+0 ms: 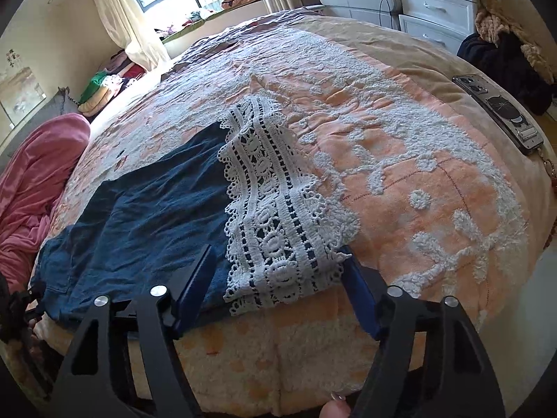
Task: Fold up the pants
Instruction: 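Release both grippers and smooth the folded pants flat on the quilt, then grasp the lace hem with the left gripper while the right gripper grasps the lace edge, then lift the lace hem with both grippers and fold it over the denim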
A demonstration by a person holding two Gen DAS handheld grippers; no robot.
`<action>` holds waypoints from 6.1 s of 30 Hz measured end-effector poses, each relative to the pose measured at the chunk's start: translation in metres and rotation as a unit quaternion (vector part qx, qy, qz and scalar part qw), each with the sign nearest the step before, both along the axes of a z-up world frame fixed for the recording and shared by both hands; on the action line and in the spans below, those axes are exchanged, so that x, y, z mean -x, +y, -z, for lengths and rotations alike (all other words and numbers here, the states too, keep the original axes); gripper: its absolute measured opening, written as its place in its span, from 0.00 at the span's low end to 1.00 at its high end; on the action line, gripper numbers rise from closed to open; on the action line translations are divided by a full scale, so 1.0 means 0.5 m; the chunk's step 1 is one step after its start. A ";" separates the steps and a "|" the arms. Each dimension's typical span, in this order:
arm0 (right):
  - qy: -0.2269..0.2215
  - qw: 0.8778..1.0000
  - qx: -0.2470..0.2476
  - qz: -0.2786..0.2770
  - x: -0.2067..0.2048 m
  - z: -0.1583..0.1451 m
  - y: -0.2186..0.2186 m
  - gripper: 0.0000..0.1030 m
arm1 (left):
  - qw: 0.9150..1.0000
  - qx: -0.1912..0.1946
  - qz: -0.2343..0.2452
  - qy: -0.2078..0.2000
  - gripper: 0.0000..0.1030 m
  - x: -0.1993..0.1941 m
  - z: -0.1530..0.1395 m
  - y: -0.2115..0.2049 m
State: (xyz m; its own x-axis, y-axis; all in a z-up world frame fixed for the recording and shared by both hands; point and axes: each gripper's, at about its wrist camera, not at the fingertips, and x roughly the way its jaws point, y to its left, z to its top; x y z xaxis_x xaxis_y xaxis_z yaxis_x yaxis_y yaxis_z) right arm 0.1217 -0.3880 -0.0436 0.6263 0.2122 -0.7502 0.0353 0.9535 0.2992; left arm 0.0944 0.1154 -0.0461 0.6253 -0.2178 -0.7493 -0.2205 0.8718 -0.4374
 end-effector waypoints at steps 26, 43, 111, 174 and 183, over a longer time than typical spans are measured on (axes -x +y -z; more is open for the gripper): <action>-0.003 0.999 0.051 -0.010 0.046 0.006 0.012 0.42 | 0.994 -0.099 0.035 -0.010 0.59 0.048 -0.017 0.020; -0.036 0.999 -0.017 0.009 0.090 -0.020 -0.009 0.65 | 0.981 -0.177 0.016 -0.071 0.85 0.097 -0.180 0.011; -0.169 0.971 -0.037 -0.162 0.061 -0.122 0.237 0.23 | 0.878 -0.005 0.473 -0.077 0.12 -0.419 -0.158 -0.459; -0.062 0.974 0.057 -0.209 -0.267 -0.017 0.308 0.55 | 0.974 0.030 0.226 0.000 0.30 -0.349 -0.026 -0.172; -0.095 0.970 0.046 -0.221 -0.215 -0.065 0.307 0.75 | 0.986 -0.025 0.162 -0.038 0.60 -0.247 -0.093 -0.152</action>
